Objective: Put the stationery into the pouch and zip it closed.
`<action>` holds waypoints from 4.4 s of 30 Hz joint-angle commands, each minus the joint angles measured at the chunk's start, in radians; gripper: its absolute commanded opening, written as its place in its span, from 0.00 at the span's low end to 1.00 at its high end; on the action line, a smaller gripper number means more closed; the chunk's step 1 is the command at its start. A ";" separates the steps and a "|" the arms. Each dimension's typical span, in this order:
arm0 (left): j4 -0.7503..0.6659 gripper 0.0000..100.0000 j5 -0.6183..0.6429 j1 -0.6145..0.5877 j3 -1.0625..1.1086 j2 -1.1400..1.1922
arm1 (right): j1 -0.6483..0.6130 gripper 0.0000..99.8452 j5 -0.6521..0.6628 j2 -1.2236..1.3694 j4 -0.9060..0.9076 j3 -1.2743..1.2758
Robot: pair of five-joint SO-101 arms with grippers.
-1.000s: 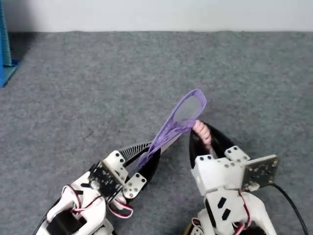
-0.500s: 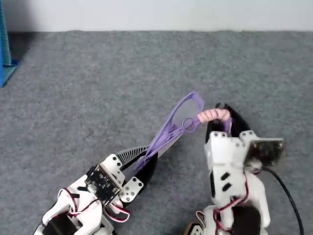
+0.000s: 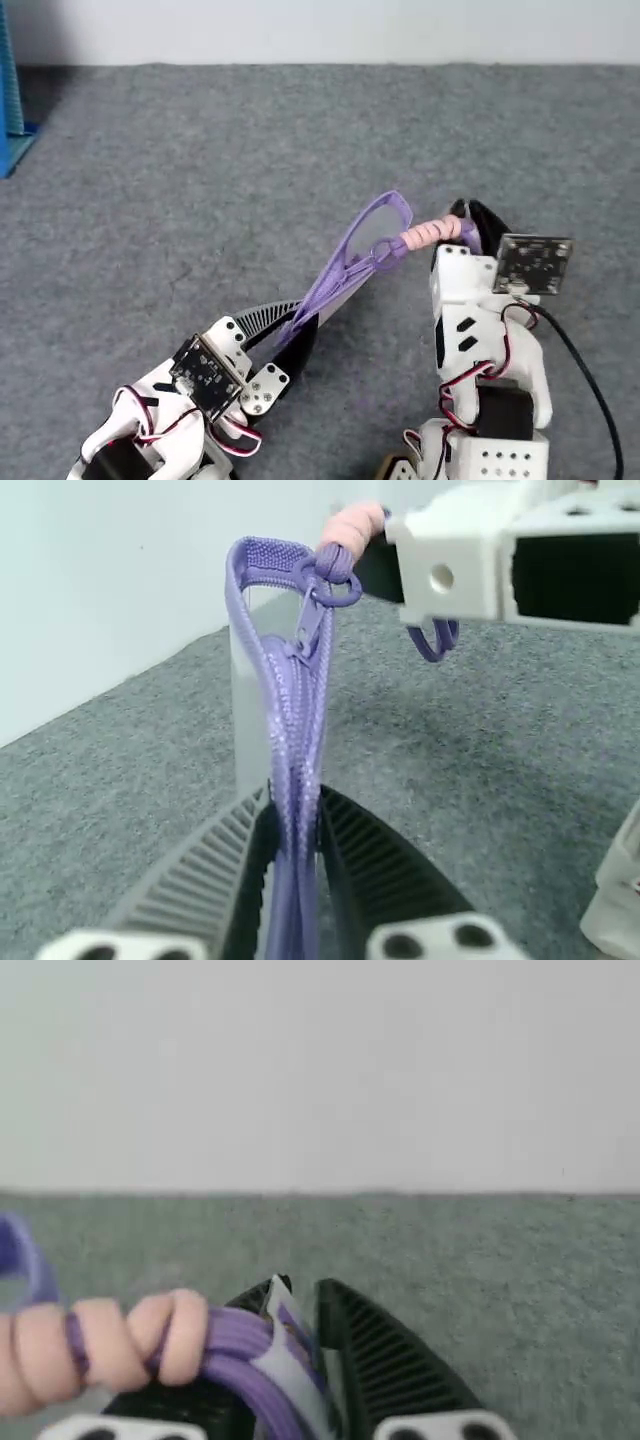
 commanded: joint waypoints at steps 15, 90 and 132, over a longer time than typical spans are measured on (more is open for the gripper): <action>0.008 0.01 0.011 0.000 -0.041 -0.015 | -0.374 0.21 -0.061 -0.338 0.653 -0.141; 0.015 0.01 0.011 -0.002 -0.015 -0.015 | -0.071 0.01 0.011 -0.328 -0.081 0.140; 0.015 0.01 0.011 -0.005 -0.015 -0.017 | 0.453 0.01 0.167 -0.340 0.013 0.193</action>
